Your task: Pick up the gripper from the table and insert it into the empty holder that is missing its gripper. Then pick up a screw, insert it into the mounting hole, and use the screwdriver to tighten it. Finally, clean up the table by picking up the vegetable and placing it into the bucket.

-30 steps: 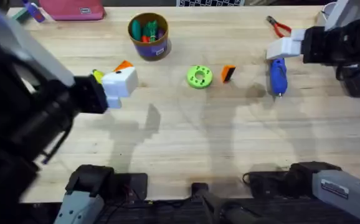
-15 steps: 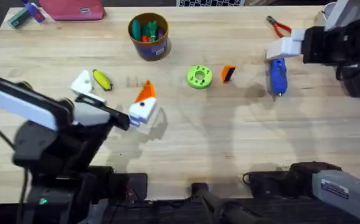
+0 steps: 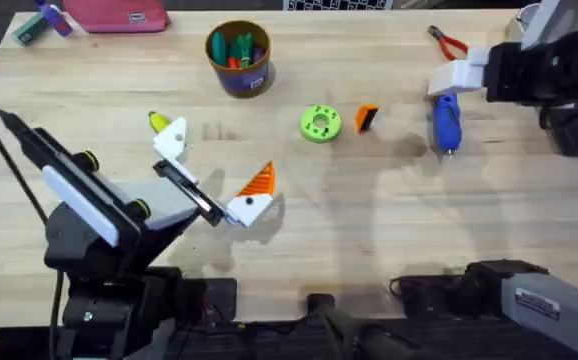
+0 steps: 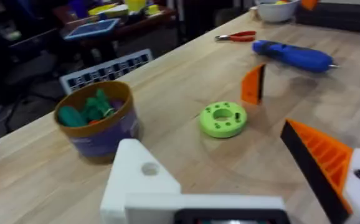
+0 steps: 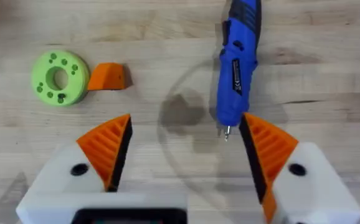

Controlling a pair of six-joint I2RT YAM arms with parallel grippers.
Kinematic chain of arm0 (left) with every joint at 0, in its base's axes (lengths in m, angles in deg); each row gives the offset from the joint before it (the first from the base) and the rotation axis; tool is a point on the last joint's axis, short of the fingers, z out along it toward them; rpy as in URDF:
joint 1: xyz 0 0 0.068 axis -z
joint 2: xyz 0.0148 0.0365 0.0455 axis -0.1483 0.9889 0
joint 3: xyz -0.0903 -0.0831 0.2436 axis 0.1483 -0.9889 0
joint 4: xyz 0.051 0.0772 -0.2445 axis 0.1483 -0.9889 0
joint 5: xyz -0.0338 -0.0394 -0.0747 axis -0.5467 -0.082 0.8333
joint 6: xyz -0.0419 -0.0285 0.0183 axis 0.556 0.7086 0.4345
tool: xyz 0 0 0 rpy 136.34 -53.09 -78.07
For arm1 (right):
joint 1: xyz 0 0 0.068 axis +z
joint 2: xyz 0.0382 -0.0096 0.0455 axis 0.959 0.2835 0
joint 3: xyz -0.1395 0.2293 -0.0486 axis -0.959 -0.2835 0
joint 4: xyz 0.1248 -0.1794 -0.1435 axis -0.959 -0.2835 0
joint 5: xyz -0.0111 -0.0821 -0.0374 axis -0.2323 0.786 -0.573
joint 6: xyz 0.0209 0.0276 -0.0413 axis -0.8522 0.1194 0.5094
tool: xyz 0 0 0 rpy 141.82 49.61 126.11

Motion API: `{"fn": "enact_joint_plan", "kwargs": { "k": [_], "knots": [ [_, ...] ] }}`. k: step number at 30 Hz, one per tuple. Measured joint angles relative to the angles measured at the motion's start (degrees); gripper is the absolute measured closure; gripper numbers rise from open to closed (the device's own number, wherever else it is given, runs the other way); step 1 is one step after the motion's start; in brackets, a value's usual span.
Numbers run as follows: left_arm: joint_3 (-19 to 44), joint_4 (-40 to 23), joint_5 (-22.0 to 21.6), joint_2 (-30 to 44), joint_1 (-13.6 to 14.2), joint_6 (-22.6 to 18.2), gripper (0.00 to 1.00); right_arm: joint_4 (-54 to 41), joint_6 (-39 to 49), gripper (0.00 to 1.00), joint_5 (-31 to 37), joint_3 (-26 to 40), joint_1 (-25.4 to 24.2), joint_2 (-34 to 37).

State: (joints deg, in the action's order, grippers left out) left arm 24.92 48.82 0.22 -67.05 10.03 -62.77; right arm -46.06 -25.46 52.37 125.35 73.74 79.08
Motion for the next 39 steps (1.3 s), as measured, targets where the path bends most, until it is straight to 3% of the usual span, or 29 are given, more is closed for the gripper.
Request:
{"fn": "enact_joint_plan", "kwargs": {
  "k": [5,11,17,22,29,39],
  "knots": [
    [-0.85,2.86,5.42,0.0,0.0,2.55,0.015,-0.02,0.0,0.007,0.0,0.0,0.0,0.0],
    [-2.03,10.06,8.59,0.0,0.0,2.11,0.015,-0.01,0.0,0.008,0.0,0.0,0.0,0.0],
    [-2.12,3.55,10.59,0.03,0.0,2.84,0.015,0.0,0.0,0.008,0.0,0.0,0.0,0.0],
    [-2.05,2.99,13.86,0.0,0.0,3.9,0.015,-0.02,0.0,0.008,0.0,0.0,0.0,0.0],
    [-2.05,2.73,16.06,0.02,0.0,10.61,0.015,-0.02,0.0,0.007,0.0,0.0,0.0,0.0],
    [-2.05,2.69,16.71,0.0,0.0,12.76,0.014,-0.02,0.0,0.008,0.0,0.0,0.0,0.0]
  ]
}}
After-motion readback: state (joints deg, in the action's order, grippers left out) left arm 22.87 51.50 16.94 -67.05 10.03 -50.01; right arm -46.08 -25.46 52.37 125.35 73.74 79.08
